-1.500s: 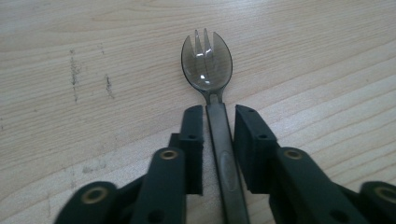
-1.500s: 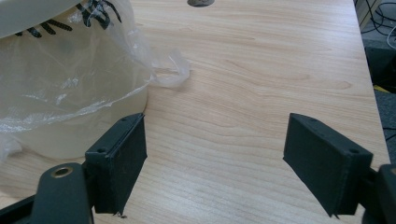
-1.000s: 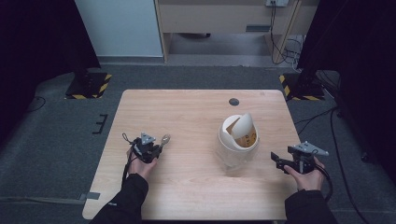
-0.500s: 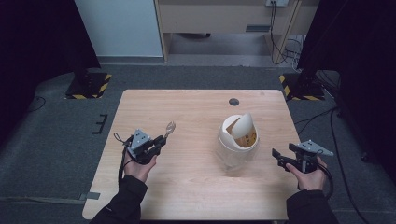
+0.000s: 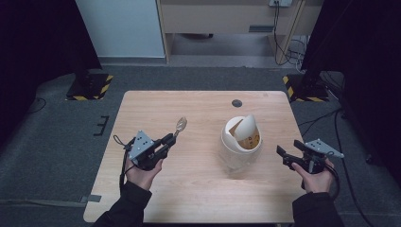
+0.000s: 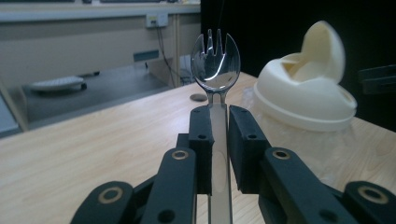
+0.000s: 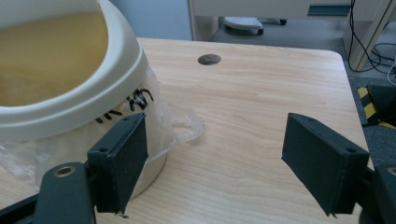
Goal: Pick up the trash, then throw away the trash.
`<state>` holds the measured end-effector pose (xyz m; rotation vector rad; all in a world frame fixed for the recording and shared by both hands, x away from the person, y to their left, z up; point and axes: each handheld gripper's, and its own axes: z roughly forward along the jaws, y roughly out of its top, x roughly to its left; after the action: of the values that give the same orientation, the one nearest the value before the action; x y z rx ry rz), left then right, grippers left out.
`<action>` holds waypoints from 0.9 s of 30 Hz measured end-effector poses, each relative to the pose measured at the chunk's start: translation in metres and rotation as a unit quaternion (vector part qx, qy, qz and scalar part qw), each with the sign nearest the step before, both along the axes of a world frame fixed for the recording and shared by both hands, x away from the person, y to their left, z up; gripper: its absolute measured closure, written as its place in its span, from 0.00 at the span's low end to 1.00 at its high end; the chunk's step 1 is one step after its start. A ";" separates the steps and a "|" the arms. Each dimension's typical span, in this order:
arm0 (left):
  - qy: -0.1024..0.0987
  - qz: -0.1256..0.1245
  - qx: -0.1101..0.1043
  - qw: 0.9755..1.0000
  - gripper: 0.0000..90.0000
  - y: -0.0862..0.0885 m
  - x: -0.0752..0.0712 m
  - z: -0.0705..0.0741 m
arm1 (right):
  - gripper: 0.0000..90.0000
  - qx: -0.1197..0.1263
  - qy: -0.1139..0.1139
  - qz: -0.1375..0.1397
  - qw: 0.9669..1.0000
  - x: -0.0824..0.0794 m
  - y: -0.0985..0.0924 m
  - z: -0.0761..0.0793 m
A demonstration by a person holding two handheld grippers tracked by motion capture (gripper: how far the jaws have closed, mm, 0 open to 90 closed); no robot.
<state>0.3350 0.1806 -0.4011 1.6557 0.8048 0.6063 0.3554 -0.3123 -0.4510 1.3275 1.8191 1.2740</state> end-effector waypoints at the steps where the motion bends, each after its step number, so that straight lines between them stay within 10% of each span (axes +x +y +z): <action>1: -0.005 -0.003 0.000 1.000 0.89 -0.002 -0.001 0.002 | 0.25 0.000 -0.002 0.001 1.000 -0.001 0.000 0.002; 27: -0.077 -0.063 -0.002 0.995 0.89 -0.041 -0.018 0.038 | 0.33 0.042 -0.106 0.060 0.992 -0.006 0.023 0.073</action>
<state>0.3168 0.1393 -0.3633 1.6203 0.5852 0.6339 0.3497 -0.2894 -0.3777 1.0913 1.7349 1.5100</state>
